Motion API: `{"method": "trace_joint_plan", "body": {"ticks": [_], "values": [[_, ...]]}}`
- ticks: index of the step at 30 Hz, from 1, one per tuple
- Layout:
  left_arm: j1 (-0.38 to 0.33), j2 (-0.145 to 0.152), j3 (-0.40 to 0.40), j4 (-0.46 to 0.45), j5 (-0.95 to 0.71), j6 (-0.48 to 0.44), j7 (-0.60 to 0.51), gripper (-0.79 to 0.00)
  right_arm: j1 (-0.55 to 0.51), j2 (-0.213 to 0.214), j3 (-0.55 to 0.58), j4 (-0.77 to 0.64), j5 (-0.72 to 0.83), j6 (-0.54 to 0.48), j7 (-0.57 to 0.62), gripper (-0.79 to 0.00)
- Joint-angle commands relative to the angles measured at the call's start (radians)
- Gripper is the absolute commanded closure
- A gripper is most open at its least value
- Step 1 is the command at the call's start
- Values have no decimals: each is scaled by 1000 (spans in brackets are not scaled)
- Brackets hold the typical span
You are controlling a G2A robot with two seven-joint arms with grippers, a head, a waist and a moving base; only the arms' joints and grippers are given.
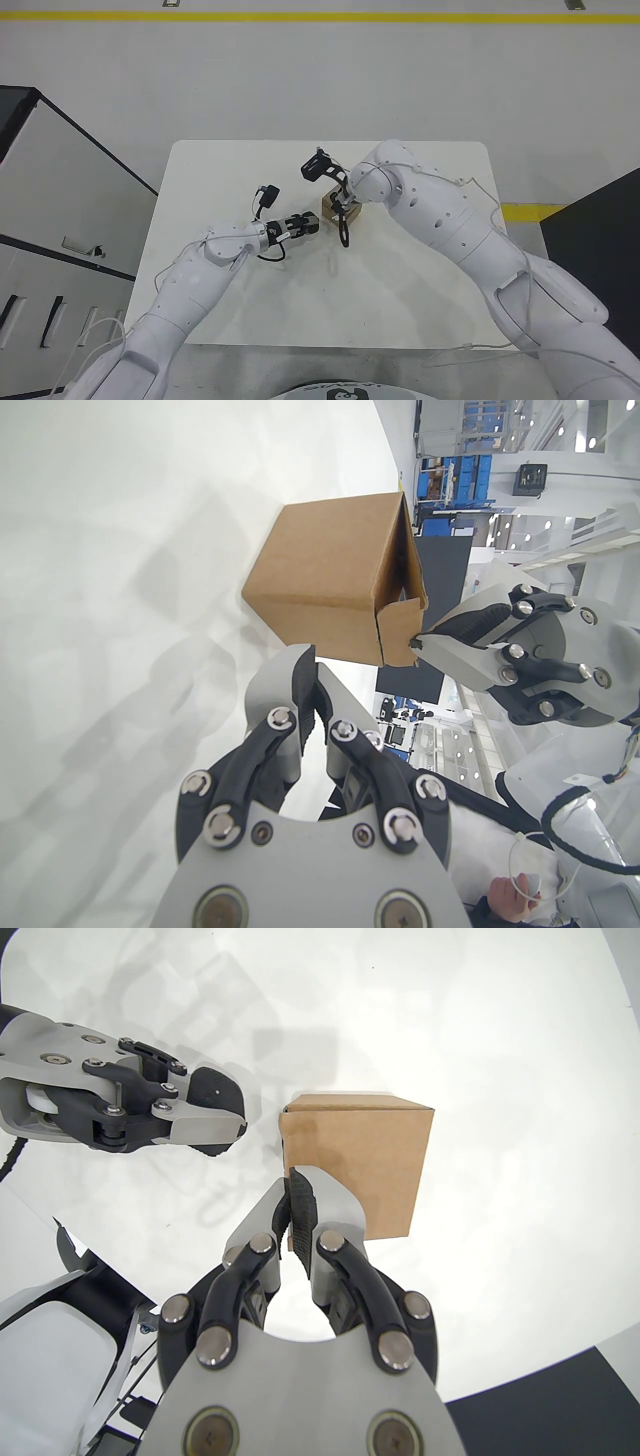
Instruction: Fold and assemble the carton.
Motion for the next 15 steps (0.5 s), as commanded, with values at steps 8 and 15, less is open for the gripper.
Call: {"method": "trace_joint_plan", "body": {"ticks": [8, 15], "values": [[4, 0, -5, -5, 1, 5, -1, 0, -3, -4, 4, -2, -26, 1, 3, -132], [8, 0, -10, -8, 2, 4, 1, 0, -4, -1, 15, -28, -74, 8, 21, -197]]}}
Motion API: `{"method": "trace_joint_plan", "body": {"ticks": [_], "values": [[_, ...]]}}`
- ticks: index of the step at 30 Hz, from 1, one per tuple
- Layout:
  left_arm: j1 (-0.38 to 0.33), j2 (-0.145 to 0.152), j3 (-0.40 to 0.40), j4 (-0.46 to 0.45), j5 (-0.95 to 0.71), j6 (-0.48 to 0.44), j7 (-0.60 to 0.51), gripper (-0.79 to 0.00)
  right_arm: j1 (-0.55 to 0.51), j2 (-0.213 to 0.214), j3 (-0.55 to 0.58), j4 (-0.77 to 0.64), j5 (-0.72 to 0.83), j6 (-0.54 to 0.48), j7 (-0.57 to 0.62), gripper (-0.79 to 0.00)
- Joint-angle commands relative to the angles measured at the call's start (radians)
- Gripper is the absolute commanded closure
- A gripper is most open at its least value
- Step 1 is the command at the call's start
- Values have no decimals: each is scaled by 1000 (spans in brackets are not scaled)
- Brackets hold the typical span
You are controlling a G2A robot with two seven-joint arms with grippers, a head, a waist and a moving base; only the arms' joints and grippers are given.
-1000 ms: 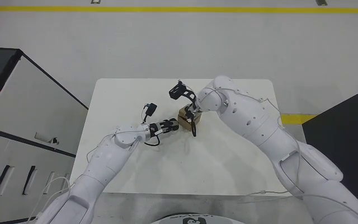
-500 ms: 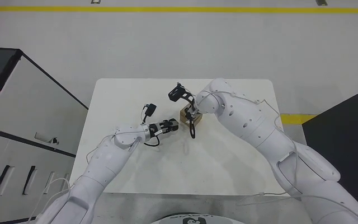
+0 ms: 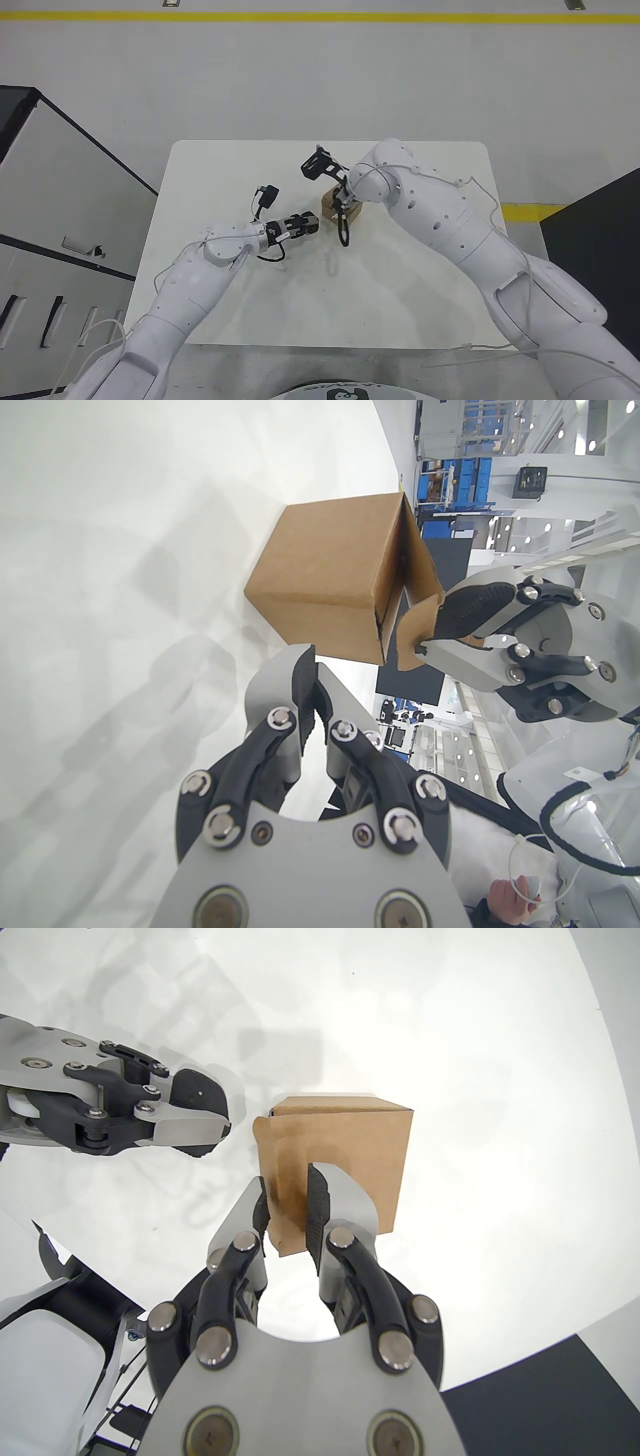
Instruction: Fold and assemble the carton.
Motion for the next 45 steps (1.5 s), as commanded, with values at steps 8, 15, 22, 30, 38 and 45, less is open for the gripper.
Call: {"method": "trace_joint_plan", "body": {"ticks": [8, 15, 22, 30, 38, 45], "values": [[1, 0, -5, 1, -1, -1, -3, 0, -6, 4, 11, -23, -47, -8, 27, -268], [-1, 0, -9, 7, -1, -3, -6, 0, -8, -1, 12, -14, -65, -15, 26, -154], [-2, -1, -12, 10, -2, -4, -6, 0, -4, -10, 11, 7, -67, -24, 23, -105], [-3, -2, -14, 11, -2, -3, -6, 0, -1, -20, 10, 33, -72, -32, 17, -83], [-4, -3, -15, 14, -1, -4, -7, 0, 0, -30, 10, 57, -68, -41, 14, -55], [-5, -4, -16, 17, -1, -4, -5, 0, 0, -38, 13, 77, -54, -47, 10, -68]]}}
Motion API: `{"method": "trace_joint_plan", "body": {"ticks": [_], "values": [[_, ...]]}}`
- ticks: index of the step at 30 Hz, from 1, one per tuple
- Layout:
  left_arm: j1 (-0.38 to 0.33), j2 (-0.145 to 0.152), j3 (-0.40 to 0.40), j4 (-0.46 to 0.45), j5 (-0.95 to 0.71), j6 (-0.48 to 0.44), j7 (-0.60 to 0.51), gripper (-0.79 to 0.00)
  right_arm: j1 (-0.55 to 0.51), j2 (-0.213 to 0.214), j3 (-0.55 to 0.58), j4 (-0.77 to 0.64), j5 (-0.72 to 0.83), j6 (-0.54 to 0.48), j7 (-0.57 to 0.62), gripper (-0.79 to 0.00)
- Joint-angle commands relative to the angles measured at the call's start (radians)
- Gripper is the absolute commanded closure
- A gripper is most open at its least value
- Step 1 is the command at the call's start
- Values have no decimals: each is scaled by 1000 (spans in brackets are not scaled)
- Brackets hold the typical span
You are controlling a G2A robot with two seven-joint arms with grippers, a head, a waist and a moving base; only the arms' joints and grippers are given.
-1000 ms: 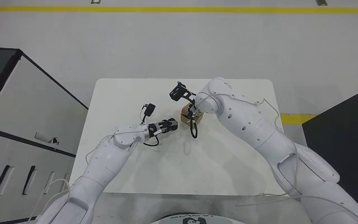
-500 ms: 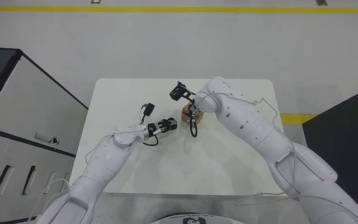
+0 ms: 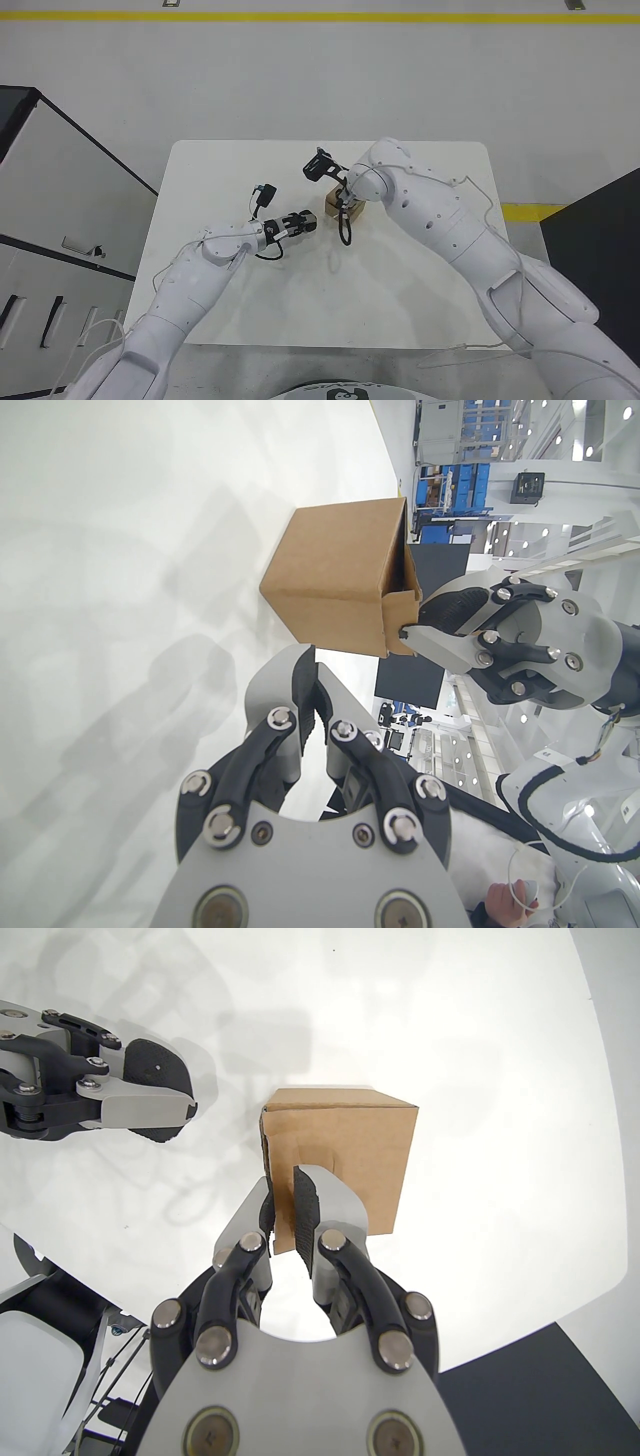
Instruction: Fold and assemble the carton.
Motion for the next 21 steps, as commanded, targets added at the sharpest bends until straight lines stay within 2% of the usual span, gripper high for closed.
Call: {"method": "trace_joint_plan", "body": {"ticks": [1, 14, 21], "values": [[-1, 0, -1, 2, 0, -1, -1, 0, 0, -2, 1, 5, 3, 1, -1, -68], [-7, -1, -3, 11, 1, -6, -8, 0, 4, -17, 6, 35, 12, 8, -5, -58], [-7, -2, -3, 13, 3, -5, -6, 0, 7, -26, 5, 62, 17, 2, -10, -83]]}}
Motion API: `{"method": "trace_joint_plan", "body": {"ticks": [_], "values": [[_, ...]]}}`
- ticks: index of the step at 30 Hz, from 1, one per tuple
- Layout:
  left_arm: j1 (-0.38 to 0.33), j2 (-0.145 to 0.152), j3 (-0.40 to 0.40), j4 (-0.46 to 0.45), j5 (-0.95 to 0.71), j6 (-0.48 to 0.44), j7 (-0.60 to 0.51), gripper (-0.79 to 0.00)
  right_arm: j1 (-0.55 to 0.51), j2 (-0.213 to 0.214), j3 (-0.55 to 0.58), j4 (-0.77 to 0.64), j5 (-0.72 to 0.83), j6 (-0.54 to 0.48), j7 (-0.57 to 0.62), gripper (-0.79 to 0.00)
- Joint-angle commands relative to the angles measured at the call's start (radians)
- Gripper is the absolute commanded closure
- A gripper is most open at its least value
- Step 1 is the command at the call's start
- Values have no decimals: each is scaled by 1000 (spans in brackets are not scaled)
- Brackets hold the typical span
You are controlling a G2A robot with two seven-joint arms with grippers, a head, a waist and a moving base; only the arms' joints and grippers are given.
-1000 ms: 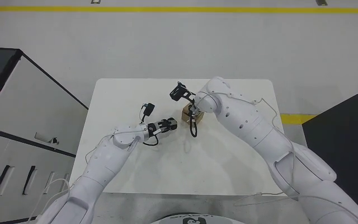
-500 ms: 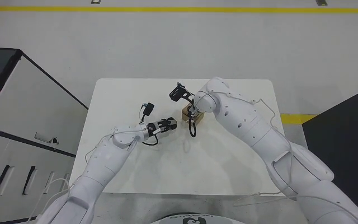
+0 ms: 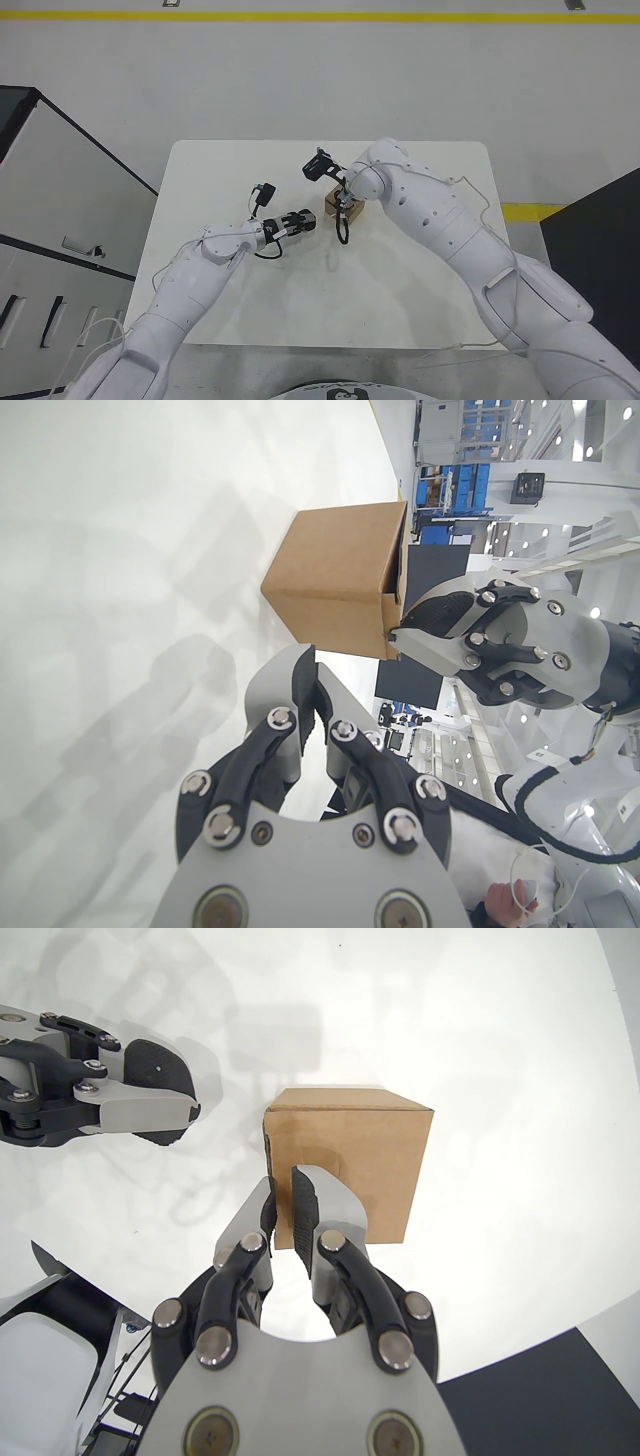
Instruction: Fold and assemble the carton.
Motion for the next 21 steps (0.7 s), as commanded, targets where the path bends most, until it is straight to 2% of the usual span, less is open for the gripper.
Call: {"method": "trace_joint_plan", "body": {"ticks": [1, 3, 6, 10, 13, 18, 20, 21], "values": [[0, 0, 0, 0, 0, 0, 0, 0, 2, -2, 1, 7, 0, 0, -3, -95], [0, 0, 0, -1, 1, 1, 0, 0, 3, -3, 7, 14, 5, 1, -8, -135], [0, -1, 1, -2, 1, 2, 1, 0, 2, -2, 25, 21, 26, 1, -15, -268], [-1, -3, 5, -2, 3, 2, 1, 0, -1, 2, 53, 34, 53, 1, -22, -277], [-3, -4, 6, 0, 3, 1, 0, 0, -5, 6, 73, 37, 65, 6, -32, -234], [-5, -5, 8, 2, 3, 2, -3, 0, -18, 15, 111, 25, 96, 3, -43, -95], [-6, -6, 9, 3, 3, 3, -3, 0, -25, 19, 131, 19, 118, 2, -44, 0], [-6, -6, 9, 3, 3, 2, -3, 0, -27, 22, 140, 16, 124, 2, -46, 0]]}}
